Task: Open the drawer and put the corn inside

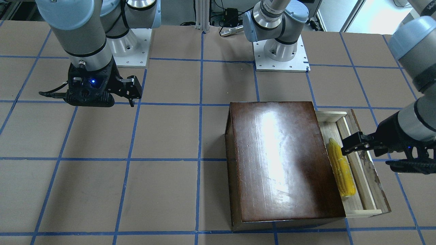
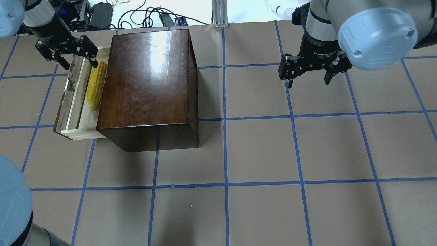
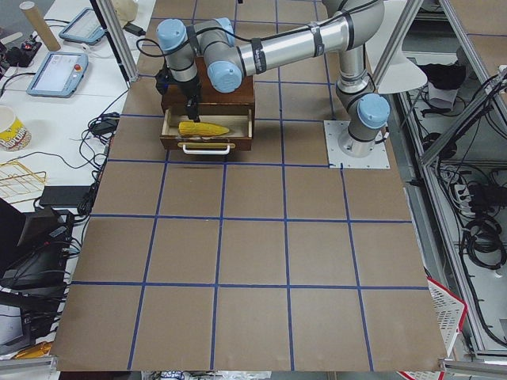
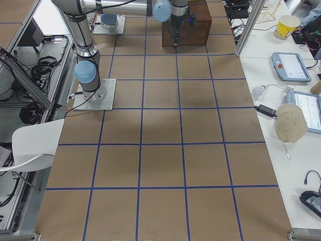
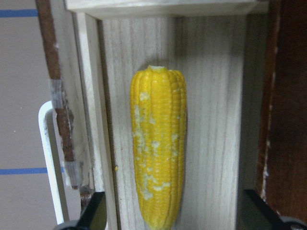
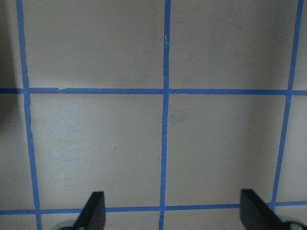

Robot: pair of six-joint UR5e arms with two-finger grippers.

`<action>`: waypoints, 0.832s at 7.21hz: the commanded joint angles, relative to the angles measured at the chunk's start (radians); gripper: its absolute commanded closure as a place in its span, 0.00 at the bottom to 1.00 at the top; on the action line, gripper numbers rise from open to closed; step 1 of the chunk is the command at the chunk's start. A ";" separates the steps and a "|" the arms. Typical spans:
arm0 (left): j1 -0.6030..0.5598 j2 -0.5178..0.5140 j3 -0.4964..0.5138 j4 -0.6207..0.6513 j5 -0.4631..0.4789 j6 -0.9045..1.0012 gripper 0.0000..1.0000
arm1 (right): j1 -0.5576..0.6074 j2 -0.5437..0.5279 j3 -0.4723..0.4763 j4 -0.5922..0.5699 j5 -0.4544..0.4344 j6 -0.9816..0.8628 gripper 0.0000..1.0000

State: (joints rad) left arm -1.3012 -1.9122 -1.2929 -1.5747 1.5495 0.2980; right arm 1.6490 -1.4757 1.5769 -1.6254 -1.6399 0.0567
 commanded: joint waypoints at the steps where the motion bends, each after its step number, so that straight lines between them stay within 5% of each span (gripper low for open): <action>1: -0.106 0.029 0.069 -0.062 0.006 -0.002 0.00 | 0.000 0.000 0.000 0.001 0.000 0.000 0.00; 6: -0.319 0.110 -0.044 -0.044 0.011 -0.175 0.00 | 0.000 0.000 0.000 -0.001 0.000 0.000 0.00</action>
State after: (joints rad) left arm -1.5909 -1.8210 -1.2937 -1.6440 1.5586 0.1480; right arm 1.6490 -1.4757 1.5769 -1.6260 -1.6398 0.0568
